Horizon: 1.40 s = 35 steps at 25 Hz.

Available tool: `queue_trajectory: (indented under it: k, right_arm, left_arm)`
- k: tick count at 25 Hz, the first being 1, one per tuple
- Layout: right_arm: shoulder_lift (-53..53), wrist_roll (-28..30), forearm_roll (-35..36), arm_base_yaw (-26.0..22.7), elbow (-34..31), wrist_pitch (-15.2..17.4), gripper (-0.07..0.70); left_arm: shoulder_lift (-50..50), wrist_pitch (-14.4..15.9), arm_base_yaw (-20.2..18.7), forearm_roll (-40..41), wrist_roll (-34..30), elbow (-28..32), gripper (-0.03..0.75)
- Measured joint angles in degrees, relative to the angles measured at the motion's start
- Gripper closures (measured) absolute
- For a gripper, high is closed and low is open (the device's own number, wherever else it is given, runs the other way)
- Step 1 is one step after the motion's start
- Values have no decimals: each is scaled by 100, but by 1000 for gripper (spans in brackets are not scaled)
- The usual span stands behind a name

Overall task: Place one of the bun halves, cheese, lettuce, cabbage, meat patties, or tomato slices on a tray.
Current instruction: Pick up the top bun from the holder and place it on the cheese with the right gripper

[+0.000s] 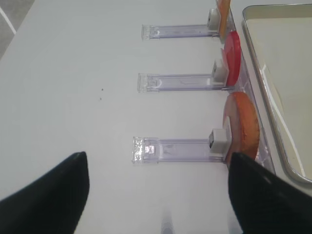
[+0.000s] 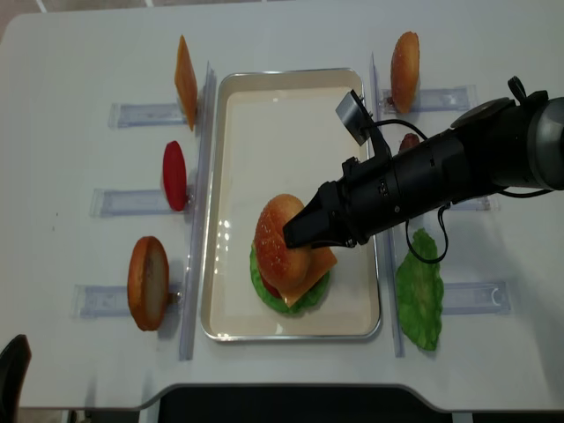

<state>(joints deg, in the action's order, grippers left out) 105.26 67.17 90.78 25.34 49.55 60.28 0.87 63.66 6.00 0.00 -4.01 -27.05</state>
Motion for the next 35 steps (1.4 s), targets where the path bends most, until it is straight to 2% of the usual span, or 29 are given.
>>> queue_trajectory:
  k: [3, 15, 25, 31, 35]
  right_arm:
    - [0, 0, 0, 0, 0, 0, 402]
    - [0, 14, 0, 0, 0, 17, 197]
    - [0, 180, -19, -196, 0, -91, 185]
    - [-5, 276, -429, -463, 0, -129, 184]
    - [-76, 343, -609, -487, 0, -400, 184]
  left_arm:
    - [0, 0, 0, 0, 0, 0, 24]
    - [0, 0, 0, 0, 0, 0, 24]
    - [0, 0, 0, 0, -4, 0, 24]
    - [0, 0, 0, 0, -4, 0, 24]
    - [0, 0, 0, 0, -4, 0, 24]
